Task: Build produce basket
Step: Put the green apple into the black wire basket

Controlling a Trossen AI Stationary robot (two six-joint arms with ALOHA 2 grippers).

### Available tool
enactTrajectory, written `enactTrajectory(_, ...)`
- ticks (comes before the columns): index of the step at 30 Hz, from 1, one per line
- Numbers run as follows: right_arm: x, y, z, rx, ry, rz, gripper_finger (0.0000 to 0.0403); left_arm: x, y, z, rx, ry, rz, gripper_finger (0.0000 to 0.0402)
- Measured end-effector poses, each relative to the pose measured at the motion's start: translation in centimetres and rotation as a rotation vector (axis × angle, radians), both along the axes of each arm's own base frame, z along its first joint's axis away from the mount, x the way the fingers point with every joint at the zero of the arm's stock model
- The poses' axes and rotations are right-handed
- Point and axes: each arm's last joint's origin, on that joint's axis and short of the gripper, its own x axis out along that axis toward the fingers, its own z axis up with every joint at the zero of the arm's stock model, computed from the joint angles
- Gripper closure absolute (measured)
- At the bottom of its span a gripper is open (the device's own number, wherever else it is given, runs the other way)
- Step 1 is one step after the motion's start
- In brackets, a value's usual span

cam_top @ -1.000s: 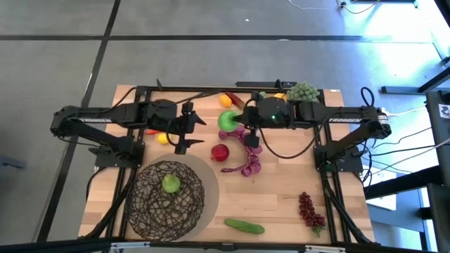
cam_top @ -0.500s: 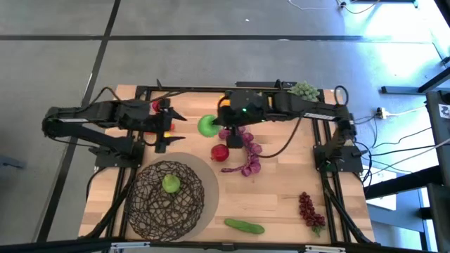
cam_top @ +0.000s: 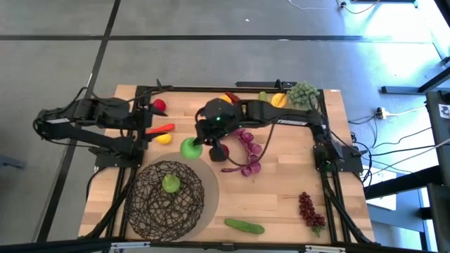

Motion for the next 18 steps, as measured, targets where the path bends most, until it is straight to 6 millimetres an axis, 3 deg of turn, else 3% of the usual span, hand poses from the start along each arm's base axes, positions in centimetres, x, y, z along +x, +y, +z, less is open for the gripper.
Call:
enactTrajectory(7,2.4,0.7,-3.2,0.070,0.027,0.084,0.0403,-1.1,0.0,-0.4,-0.002,0.046,0.001,0.0111)
enactTrajectory(18,4.8,4.0,-8.0,0.058,0.077,0.169,0.0403,-1.3,-0.1,-0.6,-0.013,0.075,-0.034,0.0111)
